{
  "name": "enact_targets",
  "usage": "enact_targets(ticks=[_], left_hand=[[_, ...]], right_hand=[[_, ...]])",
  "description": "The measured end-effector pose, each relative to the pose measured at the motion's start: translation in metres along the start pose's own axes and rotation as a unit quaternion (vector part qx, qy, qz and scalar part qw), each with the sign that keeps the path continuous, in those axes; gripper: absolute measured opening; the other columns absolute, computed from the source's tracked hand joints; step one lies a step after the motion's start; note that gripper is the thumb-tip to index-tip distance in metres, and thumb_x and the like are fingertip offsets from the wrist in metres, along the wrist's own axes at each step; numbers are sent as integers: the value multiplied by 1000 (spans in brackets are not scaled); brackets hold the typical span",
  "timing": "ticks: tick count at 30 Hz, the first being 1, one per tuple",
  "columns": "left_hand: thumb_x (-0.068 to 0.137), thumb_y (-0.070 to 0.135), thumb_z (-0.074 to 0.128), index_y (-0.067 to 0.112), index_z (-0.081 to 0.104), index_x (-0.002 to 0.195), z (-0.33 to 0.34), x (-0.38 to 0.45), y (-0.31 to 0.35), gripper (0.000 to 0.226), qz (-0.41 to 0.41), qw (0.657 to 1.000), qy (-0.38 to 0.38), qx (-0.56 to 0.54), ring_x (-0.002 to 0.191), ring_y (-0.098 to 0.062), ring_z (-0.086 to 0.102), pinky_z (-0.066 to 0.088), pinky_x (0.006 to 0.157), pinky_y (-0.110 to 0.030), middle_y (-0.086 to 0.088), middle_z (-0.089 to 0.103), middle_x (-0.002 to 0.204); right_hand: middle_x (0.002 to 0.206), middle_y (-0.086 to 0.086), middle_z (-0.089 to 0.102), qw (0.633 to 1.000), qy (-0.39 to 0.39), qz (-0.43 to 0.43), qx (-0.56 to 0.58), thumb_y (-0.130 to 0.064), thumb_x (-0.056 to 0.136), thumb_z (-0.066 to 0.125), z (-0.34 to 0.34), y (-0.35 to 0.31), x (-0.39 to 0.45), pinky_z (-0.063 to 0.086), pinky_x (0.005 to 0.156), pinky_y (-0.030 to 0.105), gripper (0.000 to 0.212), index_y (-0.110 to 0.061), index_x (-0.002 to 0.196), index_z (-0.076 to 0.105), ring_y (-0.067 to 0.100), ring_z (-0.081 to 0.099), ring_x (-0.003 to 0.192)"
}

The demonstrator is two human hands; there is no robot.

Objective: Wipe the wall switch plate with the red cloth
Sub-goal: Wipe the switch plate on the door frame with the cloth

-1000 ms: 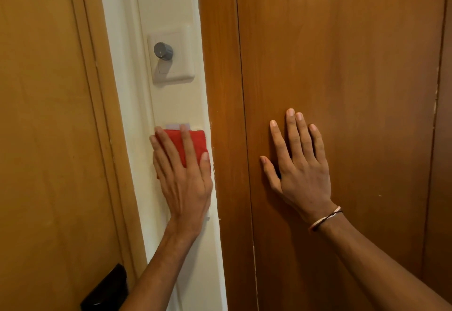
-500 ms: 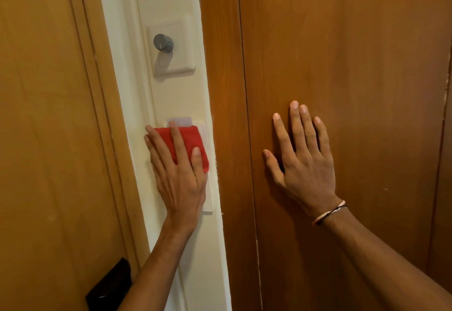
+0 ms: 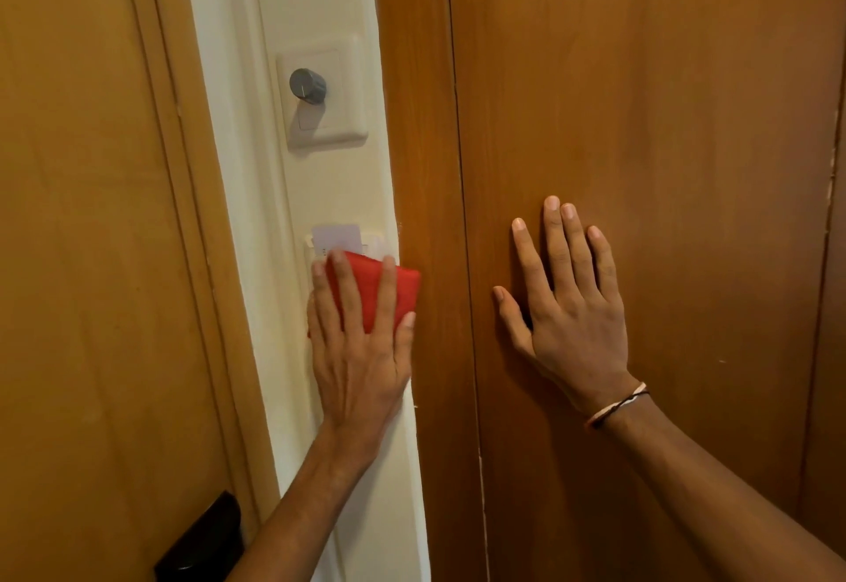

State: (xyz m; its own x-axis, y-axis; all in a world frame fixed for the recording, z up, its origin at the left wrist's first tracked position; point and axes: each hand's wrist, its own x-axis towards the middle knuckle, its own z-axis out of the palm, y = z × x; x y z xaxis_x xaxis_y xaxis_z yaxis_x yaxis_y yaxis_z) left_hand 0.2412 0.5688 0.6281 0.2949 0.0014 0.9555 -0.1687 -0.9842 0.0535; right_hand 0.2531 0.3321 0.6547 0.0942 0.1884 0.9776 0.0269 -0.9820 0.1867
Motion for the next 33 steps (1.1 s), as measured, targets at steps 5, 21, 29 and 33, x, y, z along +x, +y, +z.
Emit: enact_targets(ticks=[5, 21, 29, 33], left_hand=[[106, 52, 25, 21, 2, 161, -6, 17, -10, 67, -160, 985, 44, -50, 155, -41, 11, 28, 121, -61, -21, 9, 168], [104, 55, 24, 21, 4, 161, -10, 12, -7, 69, -150, 987, 6, -48, 156, -40, 9, 28, 120, -63, -20, 6, 169], [104, 56, 24, 24, -2, 159, -13, -1, -10, 69, -63, 998, -22, -11, 155, -43, 10, 26, 121, -61, -22, 11, 168], [104, 56, 19, 24, 1, 160, -14, 0, -2, 67, -104, 993, -19, -60, 156, -40, 8, 26, 121, -63, -19, 9, 169]], right_hand=[[173, 19, 18, 1000, -1, 1, 2, -57, 106, 35, 1, -2, 0, 20, 131, 52, 73, -16, 165, 24, 35, 18, 162], [173, 19, 19, 1000, 4, 3, -4, -57, 106, 34, -1, -2, 1, 19, 132, 51, 73, -16, 166, 23, 35, 18, 162], [173, 20, 19, 1000, 0, 0, -5, -57, 106, 34, -2, -1, 0, 22, 131, 53, 74, -15, 166, 22, 36, 19, 161], [173, 19, 19, 1000, -5, 2, 1, -57, 106, 34, -3, -2, 1, 22, 131, 53, 73, -15, 165, 24, 36, 20, 161]])
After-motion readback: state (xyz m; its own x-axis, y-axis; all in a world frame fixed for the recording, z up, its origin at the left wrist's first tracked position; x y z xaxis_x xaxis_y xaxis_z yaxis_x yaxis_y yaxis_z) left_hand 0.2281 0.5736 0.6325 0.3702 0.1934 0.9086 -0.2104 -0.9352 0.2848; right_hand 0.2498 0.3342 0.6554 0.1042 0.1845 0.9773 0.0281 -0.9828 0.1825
